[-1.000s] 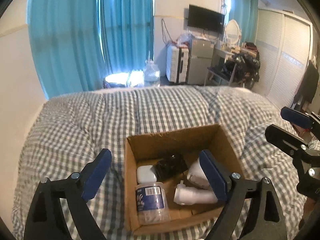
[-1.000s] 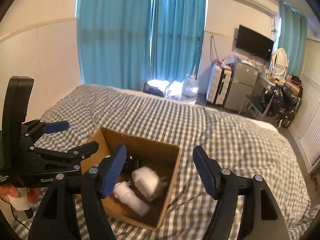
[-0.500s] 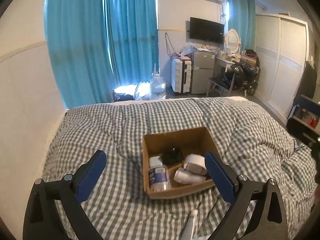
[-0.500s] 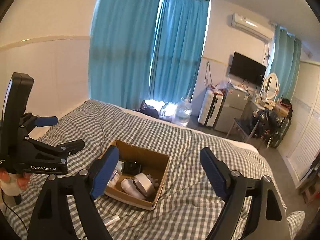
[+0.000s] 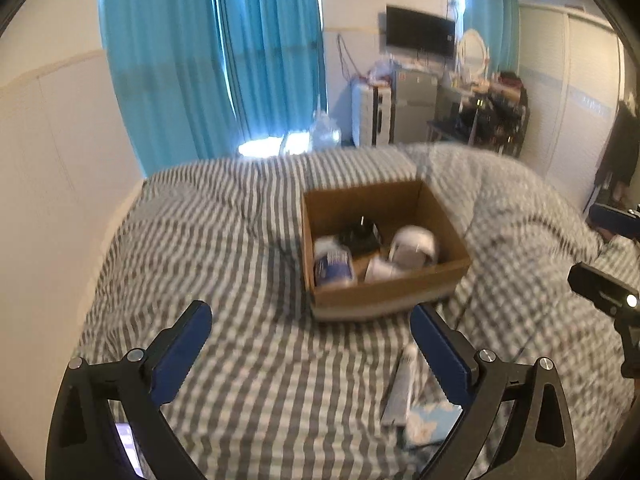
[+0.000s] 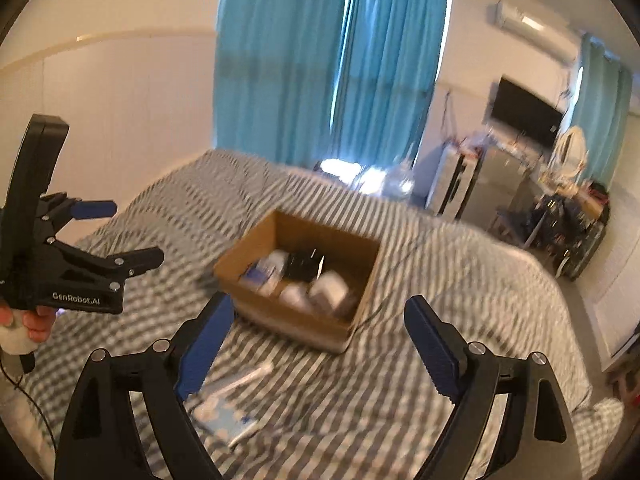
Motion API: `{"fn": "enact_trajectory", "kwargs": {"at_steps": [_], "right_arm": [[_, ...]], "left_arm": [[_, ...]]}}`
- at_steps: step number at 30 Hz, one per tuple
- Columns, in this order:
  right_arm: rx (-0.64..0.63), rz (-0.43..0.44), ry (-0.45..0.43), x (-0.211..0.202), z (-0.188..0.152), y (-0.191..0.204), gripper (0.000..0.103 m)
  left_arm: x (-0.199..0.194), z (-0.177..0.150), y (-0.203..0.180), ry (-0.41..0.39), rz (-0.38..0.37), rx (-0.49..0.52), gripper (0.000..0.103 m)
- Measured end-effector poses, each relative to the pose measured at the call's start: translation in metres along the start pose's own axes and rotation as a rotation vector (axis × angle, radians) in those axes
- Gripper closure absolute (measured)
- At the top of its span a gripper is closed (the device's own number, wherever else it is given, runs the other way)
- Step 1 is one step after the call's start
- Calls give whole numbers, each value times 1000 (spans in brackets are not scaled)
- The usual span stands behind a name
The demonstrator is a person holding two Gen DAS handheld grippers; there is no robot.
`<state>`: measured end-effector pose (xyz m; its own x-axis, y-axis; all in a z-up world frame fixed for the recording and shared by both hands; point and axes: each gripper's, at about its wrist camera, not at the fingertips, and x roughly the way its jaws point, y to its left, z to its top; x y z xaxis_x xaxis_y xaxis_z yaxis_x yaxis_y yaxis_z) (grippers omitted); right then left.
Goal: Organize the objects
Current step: 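Move both tools back to the tube and tissue pack beside the box, then grasp the white tube with left tool while right tool grasps blue tissue pack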
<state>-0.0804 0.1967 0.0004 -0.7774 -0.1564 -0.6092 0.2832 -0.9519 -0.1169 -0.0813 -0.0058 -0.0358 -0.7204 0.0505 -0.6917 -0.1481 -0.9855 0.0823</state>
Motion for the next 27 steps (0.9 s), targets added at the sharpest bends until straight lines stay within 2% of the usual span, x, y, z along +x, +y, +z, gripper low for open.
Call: {"fn": "enact_trajectory", "kwargs": {"at_steps": [7,11,17,21,27], "right_arm": [[34,84,186,65,-61,20,16],[2,152,285,97,-94,41,16],[-58,185,398,125,-116,58,16],[-107,195,432,130,-124,69,16],[-173,267,500,140,-135,87,16]], "left_arm": [[47,-55,-10,128,-10,-30,1],[65,-77,-12,181,-12,-49,1],[78,-90,-6,214,-9,-69,1],[80,-93,-5,217,-1,-65,1],[82,-94,-9,222,10,-47,1]]}}
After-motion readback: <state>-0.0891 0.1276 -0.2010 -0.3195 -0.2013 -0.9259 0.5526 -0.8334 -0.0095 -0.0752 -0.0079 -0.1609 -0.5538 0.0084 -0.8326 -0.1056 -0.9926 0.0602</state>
